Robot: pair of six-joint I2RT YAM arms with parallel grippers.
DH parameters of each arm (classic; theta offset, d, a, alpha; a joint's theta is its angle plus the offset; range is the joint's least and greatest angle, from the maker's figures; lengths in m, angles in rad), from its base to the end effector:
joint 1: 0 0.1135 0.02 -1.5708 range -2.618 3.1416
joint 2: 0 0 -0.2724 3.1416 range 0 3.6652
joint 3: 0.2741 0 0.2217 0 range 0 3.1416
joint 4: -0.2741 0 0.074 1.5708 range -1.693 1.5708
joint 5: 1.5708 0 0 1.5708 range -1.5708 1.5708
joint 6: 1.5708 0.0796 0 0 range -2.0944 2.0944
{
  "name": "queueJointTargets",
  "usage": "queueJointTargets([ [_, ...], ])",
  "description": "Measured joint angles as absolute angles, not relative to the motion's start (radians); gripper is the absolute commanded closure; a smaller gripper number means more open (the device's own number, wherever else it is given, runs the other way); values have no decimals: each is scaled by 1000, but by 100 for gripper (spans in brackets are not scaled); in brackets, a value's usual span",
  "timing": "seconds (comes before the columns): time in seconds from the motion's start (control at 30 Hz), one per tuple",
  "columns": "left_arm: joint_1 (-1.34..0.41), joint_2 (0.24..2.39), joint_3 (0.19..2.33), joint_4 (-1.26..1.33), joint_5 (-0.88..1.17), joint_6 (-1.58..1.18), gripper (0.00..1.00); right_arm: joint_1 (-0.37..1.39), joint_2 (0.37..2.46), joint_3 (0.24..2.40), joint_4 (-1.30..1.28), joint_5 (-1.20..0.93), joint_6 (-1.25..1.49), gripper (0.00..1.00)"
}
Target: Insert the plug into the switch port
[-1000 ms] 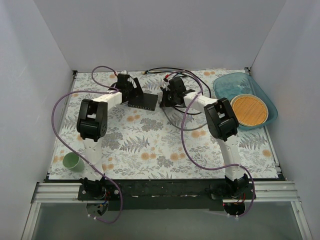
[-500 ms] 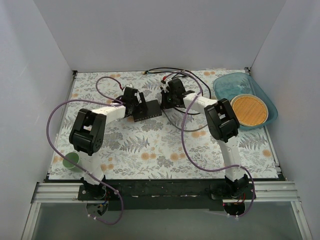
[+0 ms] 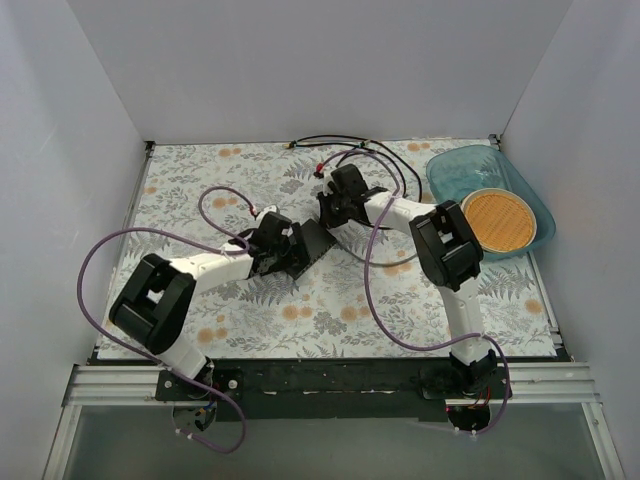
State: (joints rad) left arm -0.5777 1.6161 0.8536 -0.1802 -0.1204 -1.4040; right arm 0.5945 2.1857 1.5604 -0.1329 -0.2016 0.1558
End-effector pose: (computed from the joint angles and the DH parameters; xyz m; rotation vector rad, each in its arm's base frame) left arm 0.2716 -0.1657 0.1578 -1.1031 2.3881 -0.6277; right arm 0.4017 0.2908 0.1552 -0.6210 2.3082 0.6012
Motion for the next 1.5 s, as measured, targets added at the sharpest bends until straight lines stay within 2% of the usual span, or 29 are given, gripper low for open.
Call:
queueJointTargets([
  [0.23, -629, 1466, 727, -210, -100, -1524, 6, 651, 2143, 1523, -171, -157, 158, 99],
  [0.3, -636, 1421, 710, -253, -99, -1531, 2, 663, 2104, 1486, -192, -136, 163, 99],
  [0.5, -643, 1177, 715, -341, -131, -1493, 2, 643, 1911, 1349, -211, -60, 172, 99],
  [0.6, -643, 1122, 752, -355, -151, -1464, 2, 619, 1799, 1298, -210, -23, 168, 99],
  [0.73, -643, 1163, 770, -354, -189, -1432, 2, 610, 1686, 1240, -210, -20, 157, 99],
  [0.9, -633, 1342, 796, -339, -229, -1370, 2, 642, 1605, 1103, -212, -81, 150, 99],
  [1.2, -537, 1471, 828, -218, -205, -1265, 2, 774, 1573, 923, -191, -142, 183, 99],
  [1.5, -503, 1549, 823, -95, -99, -1215, 2, 859, 1576, 902, -115, -169, 241, 99],
])
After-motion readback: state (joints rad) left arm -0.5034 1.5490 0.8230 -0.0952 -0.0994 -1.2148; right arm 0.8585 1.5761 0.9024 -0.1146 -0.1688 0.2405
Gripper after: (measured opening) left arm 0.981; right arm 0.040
